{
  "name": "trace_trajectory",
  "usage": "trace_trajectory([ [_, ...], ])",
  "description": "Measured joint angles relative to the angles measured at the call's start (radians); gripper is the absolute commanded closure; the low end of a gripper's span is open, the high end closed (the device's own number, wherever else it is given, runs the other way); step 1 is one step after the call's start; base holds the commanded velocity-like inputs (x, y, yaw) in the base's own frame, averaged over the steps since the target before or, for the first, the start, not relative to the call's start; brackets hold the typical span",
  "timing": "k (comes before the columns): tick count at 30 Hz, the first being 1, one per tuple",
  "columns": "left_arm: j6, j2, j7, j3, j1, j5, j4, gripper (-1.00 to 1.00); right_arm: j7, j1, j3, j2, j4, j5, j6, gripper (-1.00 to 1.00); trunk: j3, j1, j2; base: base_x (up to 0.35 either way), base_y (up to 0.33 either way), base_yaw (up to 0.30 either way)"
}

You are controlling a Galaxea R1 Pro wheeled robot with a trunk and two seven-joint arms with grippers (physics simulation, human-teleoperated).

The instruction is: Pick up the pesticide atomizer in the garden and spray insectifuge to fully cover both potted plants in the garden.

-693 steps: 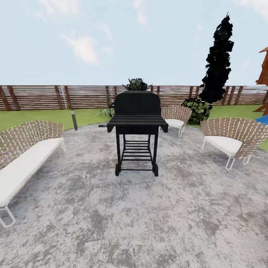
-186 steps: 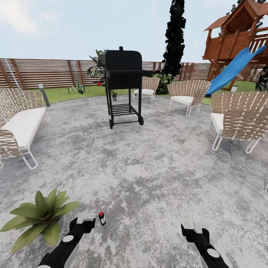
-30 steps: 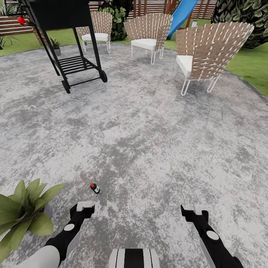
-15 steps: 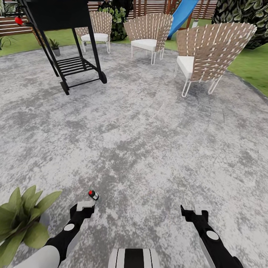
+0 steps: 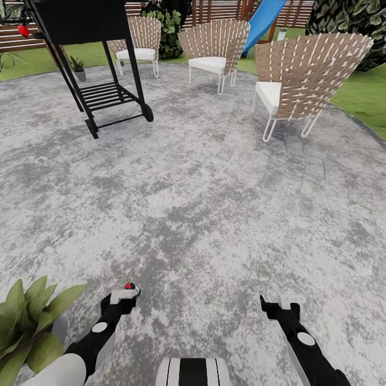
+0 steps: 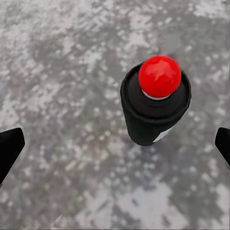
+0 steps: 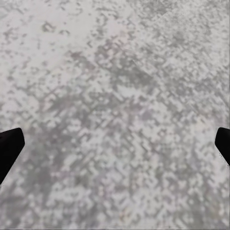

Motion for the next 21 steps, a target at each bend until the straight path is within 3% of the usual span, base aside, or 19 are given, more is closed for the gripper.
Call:
trace_trajectory([
  [16,-0.001,0.000,-0.002,-0.001,0.000,0.000,0.002,-1.00,0.000,0.000,0.000,0.000,0.001,0.001,0.000,-1.00,0.000,0.000,0.000,0.019,0.000,0.000],
  [21,-0.003,0.001,-0.002,-0.001,0.001,-0.001,0.003,-1.00,0.001,0.000,0.000,0.000,0.001,0.001,0.000,-1.00,-0.022,0.003,-0.001,0.000,0.000,0.000],
])
